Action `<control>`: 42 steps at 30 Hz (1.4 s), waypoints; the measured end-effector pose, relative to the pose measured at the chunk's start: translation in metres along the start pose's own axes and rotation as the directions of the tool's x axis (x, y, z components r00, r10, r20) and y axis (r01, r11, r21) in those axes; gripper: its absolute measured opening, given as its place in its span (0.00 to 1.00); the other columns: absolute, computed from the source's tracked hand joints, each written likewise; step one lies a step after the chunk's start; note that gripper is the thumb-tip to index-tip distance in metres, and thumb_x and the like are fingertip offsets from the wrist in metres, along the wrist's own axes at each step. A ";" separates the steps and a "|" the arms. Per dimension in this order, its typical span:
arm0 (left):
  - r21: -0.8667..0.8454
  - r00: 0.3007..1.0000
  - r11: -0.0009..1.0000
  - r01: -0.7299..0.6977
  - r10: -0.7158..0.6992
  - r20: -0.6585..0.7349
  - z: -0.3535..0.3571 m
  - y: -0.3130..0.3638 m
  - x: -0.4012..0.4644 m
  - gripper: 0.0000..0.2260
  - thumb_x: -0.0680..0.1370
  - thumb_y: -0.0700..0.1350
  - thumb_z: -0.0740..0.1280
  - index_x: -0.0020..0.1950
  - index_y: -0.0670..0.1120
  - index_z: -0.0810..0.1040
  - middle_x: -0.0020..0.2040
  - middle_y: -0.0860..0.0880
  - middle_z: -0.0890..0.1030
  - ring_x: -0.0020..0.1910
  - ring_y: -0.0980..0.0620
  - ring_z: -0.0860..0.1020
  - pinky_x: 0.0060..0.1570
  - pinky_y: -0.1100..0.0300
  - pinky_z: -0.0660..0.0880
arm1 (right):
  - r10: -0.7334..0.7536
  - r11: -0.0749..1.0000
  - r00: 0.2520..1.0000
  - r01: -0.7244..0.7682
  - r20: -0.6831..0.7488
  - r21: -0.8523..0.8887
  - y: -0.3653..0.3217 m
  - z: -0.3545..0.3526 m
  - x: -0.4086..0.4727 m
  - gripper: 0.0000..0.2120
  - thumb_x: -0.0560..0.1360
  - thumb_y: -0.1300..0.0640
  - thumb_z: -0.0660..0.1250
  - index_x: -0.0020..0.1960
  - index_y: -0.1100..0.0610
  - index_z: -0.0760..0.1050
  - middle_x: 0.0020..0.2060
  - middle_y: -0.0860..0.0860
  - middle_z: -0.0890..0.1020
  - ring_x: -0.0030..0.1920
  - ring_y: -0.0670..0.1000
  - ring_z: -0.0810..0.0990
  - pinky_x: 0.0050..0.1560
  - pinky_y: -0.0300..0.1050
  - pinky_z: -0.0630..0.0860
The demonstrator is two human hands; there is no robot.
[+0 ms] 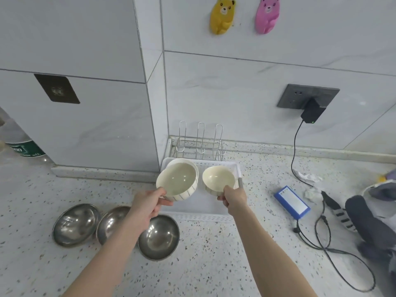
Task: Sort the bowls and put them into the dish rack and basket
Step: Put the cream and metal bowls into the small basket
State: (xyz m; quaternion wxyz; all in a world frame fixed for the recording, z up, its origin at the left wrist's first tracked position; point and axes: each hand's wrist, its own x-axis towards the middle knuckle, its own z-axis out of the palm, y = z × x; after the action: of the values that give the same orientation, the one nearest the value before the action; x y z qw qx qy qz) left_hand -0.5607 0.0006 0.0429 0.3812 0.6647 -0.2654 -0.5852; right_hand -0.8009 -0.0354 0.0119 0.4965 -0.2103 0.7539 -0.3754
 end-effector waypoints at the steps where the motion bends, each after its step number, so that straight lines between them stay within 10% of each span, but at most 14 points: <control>1: -0.004 1.000 1.000 0.004 -0.004 -0.006 0.005 -0.001 0.001 0.06 0.77 0.37 0.67 0.50 0.36 0.80 0.37 0.36 0.85 0.19 0.56 0.61 0.17 0.67 0.56 | 0.018 1.000 1.000 -0.018 0.001 -0.008 0.001 0.002 0.005 0.29 0.75 0.66 0.55 0.76 0.57 0.61 0.35 0.61 0.81 0.23 0.48 0.70 0.19 0.35 0.64; 6: 0.016 1.000 1.000 -0.006 0.006 -0.031 0.019 -0.003 0.002 0.06 0.76 0.38 0.66 0.48 0.36 0.81 0.37 0.37 0.85 0.21 0.55 0.60 0.18 0.66 0.56 | 0.084 0.994 0.996 -0.082 0.025 -0.072 0.005 0.007 0.023 0.15 0.76 0.63 0.56 0.59 0.68 0.73 0.27 0.54 0.79 0.21 0.47 0.67 0.21 0.34 0.63; 20: 0.092 0.999 0.996 -0.023 0.025 -0.026 0.050 -0.005 0.005 0.06 0.77 0.39 0.67 0.47 0.36 0.81 0.36 0.39 0.86 0.19 0.56 0.61 0.18 0.66 0.56 | 0.172 0.977 0.967 -0.142 0.189 -0.161 -0.002 -0.004 0.016 0.14 0.76 0.63 0.49 0.58 0.63 0.67 0.28 0.59 0.83 0.14 0.46 0.63 0.21 0.34 0.57; 31: 0.248 0.983 0.951 -0.183 0.183 0.024 0.100 0.001 0.020 0.09 0.76 0.38 0.66 0.38 0.38 0.81 0.30 0.42 0.84 0.17 0.55 0.64 0.19 0.67 0.60 | -0.159 0.942 0.926 0.246 0.342 -0.228 -0.018 -0.044 -0.004 0.16 0.79 0.43 0.56 0.55 0.53 0.73 0.36 0.53 0.86 0.21 0.47 0.72 0.22 0.38 0.63; 42: 0.214 0.977 0.960 -0.181 0.150 0.154 0.122 -0.005 0.021 0.09 0.80 0.53 0.66 0.53 0.48 0.78 0.37 0.48 0.87 0.21 0.57 0.69 0.21 0.65 0.63 | -0.276 0.918 0.936 0.324 0.217 -0.231 -0.016 -0.050 0.005 0.06 0.73 0.62 0.60 0.40 0.58 0.74 0.29 0.52 0.81 0.24 0.40 0.74 0.33 0.41 0.67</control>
State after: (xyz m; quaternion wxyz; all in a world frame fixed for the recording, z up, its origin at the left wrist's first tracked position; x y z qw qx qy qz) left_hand -0.6774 -0.0376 0.0234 0.3315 0.6376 -0.4107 -0.5612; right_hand -0.8489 -0.0306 0.0325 0.4665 -0.4207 0.7076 -0.3236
